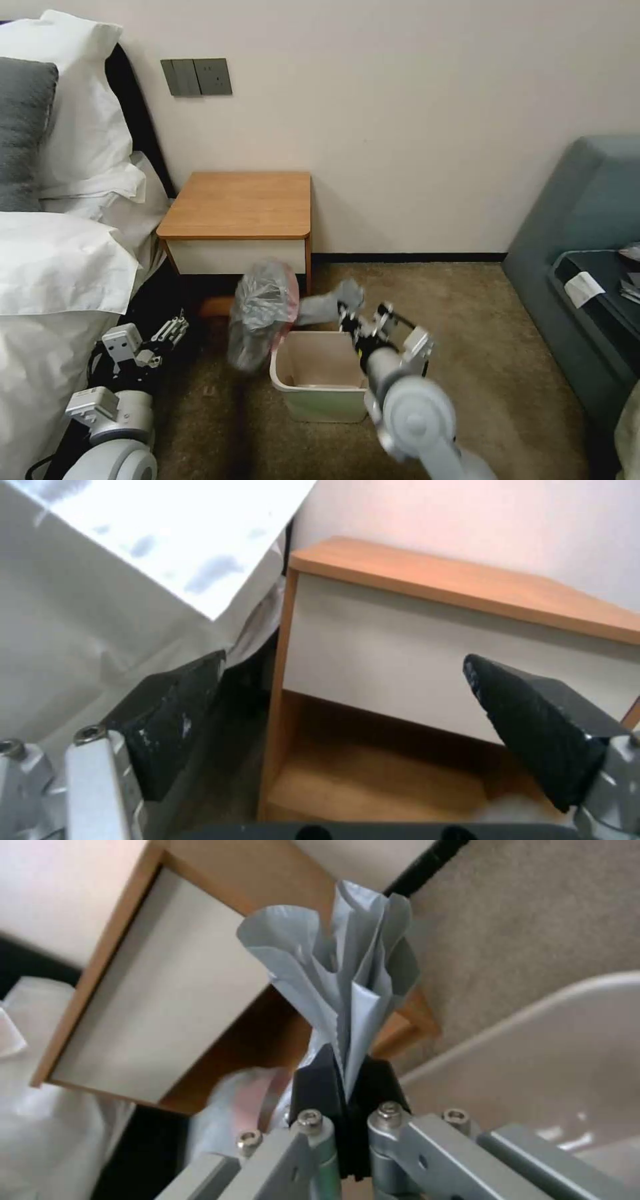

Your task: Pick up the garbage bag from the table and place it over the trash can.

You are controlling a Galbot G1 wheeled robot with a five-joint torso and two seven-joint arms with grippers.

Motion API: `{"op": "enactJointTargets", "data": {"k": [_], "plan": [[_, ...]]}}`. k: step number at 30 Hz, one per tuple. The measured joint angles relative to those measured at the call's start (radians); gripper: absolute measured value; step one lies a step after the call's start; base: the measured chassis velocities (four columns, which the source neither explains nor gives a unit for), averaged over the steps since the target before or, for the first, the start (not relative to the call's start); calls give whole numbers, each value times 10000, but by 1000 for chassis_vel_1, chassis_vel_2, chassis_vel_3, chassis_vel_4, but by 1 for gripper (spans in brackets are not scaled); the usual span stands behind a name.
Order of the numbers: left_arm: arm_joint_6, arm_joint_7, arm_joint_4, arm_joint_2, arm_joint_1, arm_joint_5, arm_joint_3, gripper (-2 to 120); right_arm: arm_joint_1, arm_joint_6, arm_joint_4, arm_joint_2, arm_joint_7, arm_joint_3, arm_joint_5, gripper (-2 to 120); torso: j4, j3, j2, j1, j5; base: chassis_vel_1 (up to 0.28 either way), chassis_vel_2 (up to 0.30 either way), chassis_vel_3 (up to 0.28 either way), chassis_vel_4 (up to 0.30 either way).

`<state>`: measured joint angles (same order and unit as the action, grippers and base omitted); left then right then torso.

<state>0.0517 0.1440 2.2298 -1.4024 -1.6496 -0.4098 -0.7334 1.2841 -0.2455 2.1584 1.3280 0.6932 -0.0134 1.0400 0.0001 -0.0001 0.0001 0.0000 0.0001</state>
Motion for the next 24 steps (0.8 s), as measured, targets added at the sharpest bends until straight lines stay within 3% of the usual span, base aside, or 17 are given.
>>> {"op": "enactJointTargets", "data": {"k": [15,22,24], "plan": [[-1,35,-102,113,156,-34,40,91,656,-33,624,-33,951,666,-1226,0,-1,0,0,0,-1,0,0,0,0],[-2,28,-105,90,129,11,100,91,771,-247,668,-13,1266,620,-1105,-1,0,1,0,0,-2,0,0,0,0],[-2,19,-140,113,162,31,121,91,822,-385,717,14,1310,608,-934,8,-1,1,0,0,-1,0,0,0,0]]}}
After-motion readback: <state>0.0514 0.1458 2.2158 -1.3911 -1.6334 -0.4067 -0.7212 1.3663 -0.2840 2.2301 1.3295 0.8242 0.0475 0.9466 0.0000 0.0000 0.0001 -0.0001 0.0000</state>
